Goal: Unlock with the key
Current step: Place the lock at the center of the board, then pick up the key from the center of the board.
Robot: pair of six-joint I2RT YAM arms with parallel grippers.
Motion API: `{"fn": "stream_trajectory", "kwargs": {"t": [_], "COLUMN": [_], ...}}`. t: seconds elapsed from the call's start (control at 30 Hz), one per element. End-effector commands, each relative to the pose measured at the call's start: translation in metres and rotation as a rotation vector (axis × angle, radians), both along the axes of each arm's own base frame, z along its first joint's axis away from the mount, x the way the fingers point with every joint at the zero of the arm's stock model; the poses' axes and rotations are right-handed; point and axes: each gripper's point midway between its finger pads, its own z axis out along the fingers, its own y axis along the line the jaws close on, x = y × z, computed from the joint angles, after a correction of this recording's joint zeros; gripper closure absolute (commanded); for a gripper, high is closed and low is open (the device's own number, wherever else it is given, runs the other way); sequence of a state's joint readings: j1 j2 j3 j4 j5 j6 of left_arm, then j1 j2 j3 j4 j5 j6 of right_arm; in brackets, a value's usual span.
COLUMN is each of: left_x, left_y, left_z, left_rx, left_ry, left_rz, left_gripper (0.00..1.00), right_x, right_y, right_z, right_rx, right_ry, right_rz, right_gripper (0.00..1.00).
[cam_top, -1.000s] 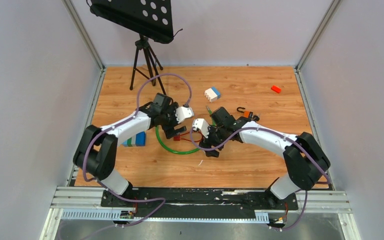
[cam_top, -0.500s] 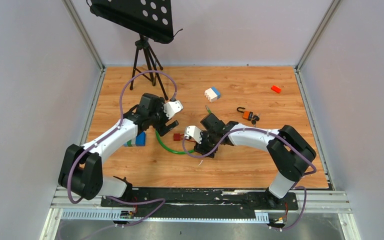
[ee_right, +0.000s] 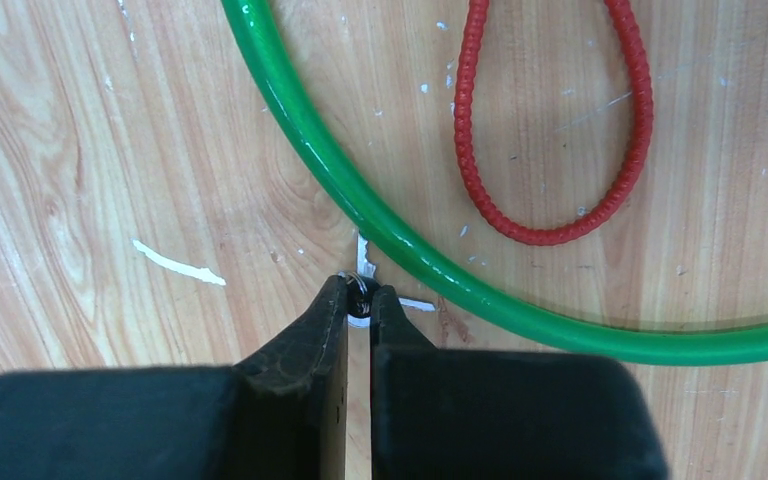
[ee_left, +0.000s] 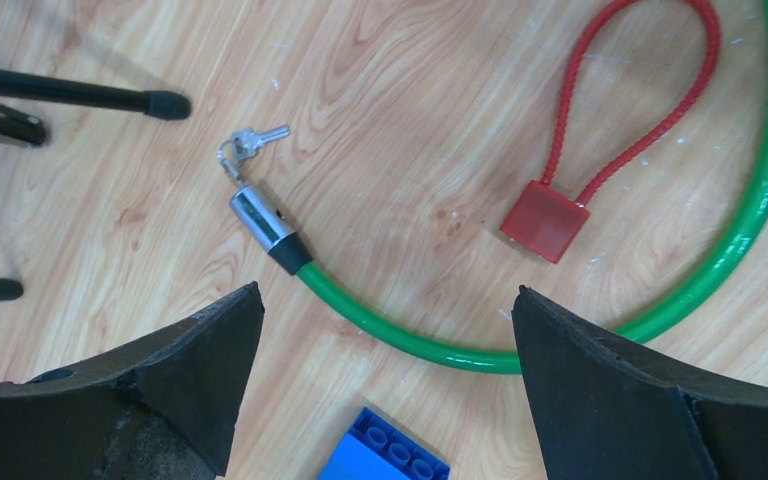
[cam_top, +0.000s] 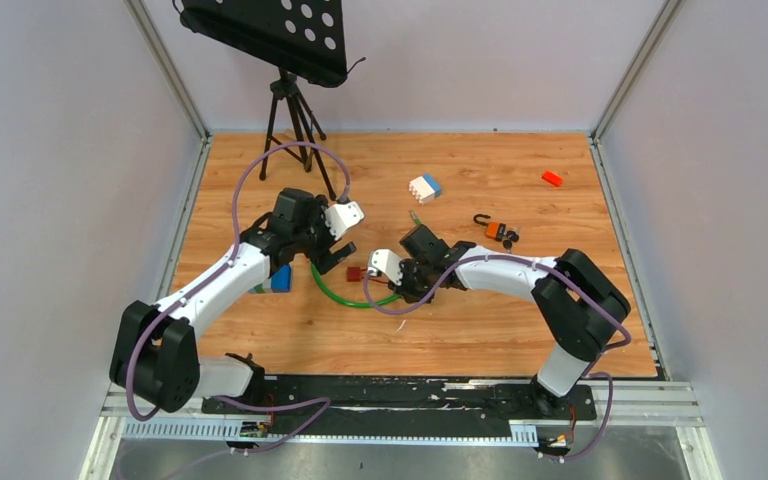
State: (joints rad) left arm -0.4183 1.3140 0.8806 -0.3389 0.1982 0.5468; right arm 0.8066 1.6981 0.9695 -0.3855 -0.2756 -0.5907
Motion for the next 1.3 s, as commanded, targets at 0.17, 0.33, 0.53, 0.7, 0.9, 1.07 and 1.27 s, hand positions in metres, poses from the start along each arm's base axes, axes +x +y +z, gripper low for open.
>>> {"fn": "stream_trajectory", "kwargs": {"t": [0.17, 0.33, 0.53, 0.7, 0.9, 1.07, 1.27], "left_x": [-0.034, -0.068, -0.095, -0.1, -0.109, -0.112, -0.119], "left_y": [-0.044, -0.073, -0.113, -0.135, -0.147, -0.152, -0.155], "left_z": [0.004, 0.009, 0.032, 0.055, 0.067, 0.07, 0.071], "left_rx": [-0.188, -0.325, -0.346, -0.32, -0.238, -0.226, -0.2], "left_ry": [0.039, 0.118, 0.046, -0.121, -0.299, -0.31, -0.309], "left_rz": [-0.276, -0.503, -0.707, -0.798, -0.919, -0.931, -0.949], "left_gripper": [0.08, 0.2, 0.28, 0.28, 0.29, 0.4, 0.52], "right_x": [-0.005, -0.013, -0.021, -0.031, -0.039, -0.04, -0.038], "right_y": [0.006, 0.003, 0.004, 0.006, 0.008, 0.009, 0.007], "right_z": [0.063, 0.111, 0.155, 0.169, 0.168, 0.164, 0.162], "right_rx": [0.164, 0.307, 0.454, 0.517, 0.524, 0.524, 0.525], "right_ry": [0.045, 0.107, 0.24, 0.335, 0.425, 0.454, 0.469], "right_rz": [0.034, 0.068, 0.097, 0.129, 0.153, 0.153, 0.14], "right_gripper": [1.0, 1.0, 1.0, 1.0, 1.0, 1.0, 1.0]}}
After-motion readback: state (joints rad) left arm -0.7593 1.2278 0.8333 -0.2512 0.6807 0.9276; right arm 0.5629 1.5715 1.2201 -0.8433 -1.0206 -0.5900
